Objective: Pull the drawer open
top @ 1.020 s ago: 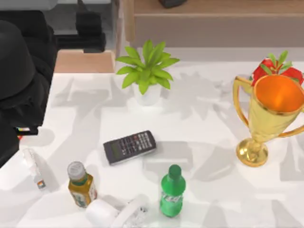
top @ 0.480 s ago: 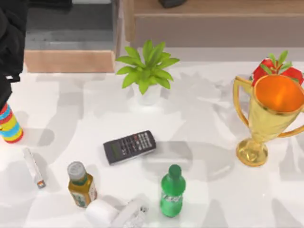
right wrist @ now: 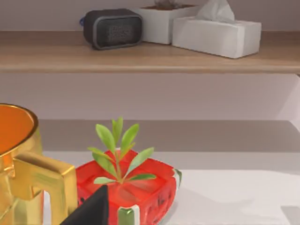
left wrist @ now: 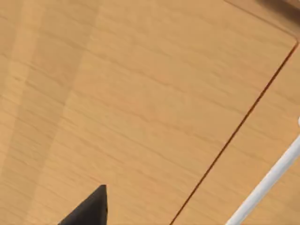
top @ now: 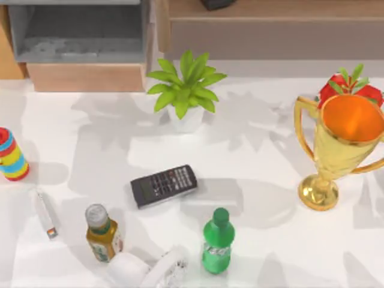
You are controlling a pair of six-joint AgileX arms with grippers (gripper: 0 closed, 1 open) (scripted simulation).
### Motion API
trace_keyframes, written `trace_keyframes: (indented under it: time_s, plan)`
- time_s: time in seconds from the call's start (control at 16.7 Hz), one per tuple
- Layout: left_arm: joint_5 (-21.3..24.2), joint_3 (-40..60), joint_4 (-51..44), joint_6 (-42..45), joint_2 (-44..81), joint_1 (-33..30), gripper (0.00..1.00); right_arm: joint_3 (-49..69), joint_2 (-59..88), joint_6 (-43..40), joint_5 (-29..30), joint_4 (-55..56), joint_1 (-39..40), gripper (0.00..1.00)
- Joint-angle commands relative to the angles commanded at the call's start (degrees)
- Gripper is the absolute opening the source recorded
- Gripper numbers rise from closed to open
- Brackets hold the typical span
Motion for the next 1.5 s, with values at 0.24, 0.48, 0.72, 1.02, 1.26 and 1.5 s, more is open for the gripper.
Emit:
trace_keyframes:
  time_s: [0.24, 0.48, 0.72, 1.02, 1.26, 1.5]
  plan:
    - [13.8, 3.5, 3.8, 17.8, 13.1, 9.1, 1.00, 0.0, 0.0, 0.0, 0.0, 0.0, 0.0, 1.00]
    - [21.5, 5.0, 3.9, 25.8, 20.2, 12.8, 1.00, 0.0, 0.0, 0.0, 0.0, 0.0, 0.0, 1.00]
    - [22.0, 5.1, 3.8, 26.3, 20.7, 13.0, 1.00, 0.0, 0.0, 0.0, 0.0, 0.0, 0.0, 1.00]
    - [21.3, 7.9, 2.3, 26.3, 21.9, 12.2, 1.00, 0.0, 0.0, 0.0, 0.0, 0.0, 0.0, 1.00]
    - [20.6, 11.6, 0.4, 26.3, 23.7, 11.5, 1.00, 0.0, 0.0, 0.0, 0.0, 0.0, 0.0, 1.00]
    - [20.6, 11.7, 0.4, 26.3, 23.7, 11.5, 0.92, 0.0, 0.0, 0.0, 0.0, 0.0, 0.0, 1.00]
